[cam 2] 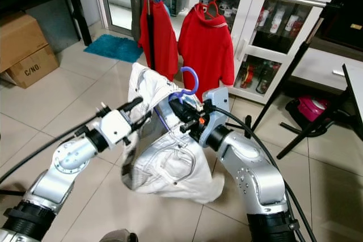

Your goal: Hang hanger

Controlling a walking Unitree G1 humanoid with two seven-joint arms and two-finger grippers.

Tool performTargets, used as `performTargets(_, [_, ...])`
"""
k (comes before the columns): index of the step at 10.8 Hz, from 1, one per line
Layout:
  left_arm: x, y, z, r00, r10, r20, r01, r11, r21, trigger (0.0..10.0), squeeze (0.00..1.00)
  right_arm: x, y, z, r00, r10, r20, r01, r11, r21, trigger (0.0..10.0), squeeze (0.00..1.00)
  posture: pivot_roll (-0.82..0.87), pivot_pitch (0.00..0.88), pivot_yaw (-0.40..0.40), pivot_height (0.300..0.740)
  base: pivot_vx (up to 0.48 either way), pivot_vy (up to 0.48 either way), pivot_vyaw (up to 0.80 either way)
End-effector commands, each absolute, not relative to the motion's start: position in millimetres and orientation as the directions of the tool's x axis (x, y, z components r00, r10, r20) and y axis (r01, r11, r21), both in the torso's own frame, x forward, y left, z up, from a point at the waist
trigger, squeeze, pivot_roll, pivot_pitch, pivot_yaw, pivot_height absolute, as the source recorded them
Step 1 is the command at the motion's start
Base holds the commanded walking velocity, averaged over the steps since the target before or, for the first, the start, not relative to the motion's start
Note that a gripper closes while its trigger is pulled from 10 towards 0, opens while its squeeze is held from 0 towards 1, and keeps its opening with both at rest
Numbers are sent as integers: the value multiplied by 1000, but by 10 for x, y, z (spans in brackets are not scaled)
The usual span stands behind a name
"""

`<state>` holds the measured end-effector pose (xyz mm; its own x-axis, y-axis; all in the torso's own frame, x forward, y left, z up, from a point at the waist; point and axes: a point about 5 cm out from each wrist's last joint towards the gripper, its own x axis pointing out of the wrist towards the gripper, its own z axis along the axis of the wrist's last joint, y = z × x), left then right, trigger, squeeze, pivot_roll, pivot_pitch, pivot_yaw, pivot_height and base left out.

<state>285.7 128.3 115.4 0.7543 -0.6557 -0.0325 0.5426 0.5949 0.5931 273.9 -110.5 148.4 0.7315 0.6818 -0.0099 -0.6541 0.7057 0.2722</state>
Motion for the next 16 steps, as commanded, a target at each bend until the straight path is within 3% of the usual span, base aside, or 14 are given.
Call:
performTargets(1, [2870,1226,1164,728,-684,-41,565,566,600,10000,345,2758,-1105,1674,720,689,77,-686,692,225,0,0,-11,0,-20,740,0,0,0])
performTargets(2, [2889,1234,1147,735,-677,-48,566,573,593,10000,4,2753,-1100,1682,718,692,79,-689,689,222,0,0,-14,0,-17,740,0,0,0])
performTargets(3, [2953,1268,1135,751,-657,-59,555,580,596,6039,0,2751,-1096,1703,714,694,88,-694,686,220,0,0,-18,0,-12,740,0,0,0])
performTargets(4, [2997,1301,1147,765,-642,-58,540,589,602,0,0,2750,-1103,1715,715,692,95,-694,686,219,0,0,-18,0,-9,740,0,0,0])
performTargets(10, [3038,1425,1181,785,-618,-49,529,627,572,0,0,2768,-1117,1683,723,686,81,-685,698,210,0,0,-1,0,-11,740,0,0,0])
performTargets(13, [3005,1650,1203,792,-605,-88,550,641,536,0,0,2759,-1115,1644,717,694,61,-691,696,195,0,0,4,0,-13,740,0,0,0])
performTargets(16, [2942,2035,1456,695,-681,-230,700,569,432,0,0,2712,-1145,1546,662,749,-34,-744,661,98,0,0,18,0,-10,740,0,0,0])
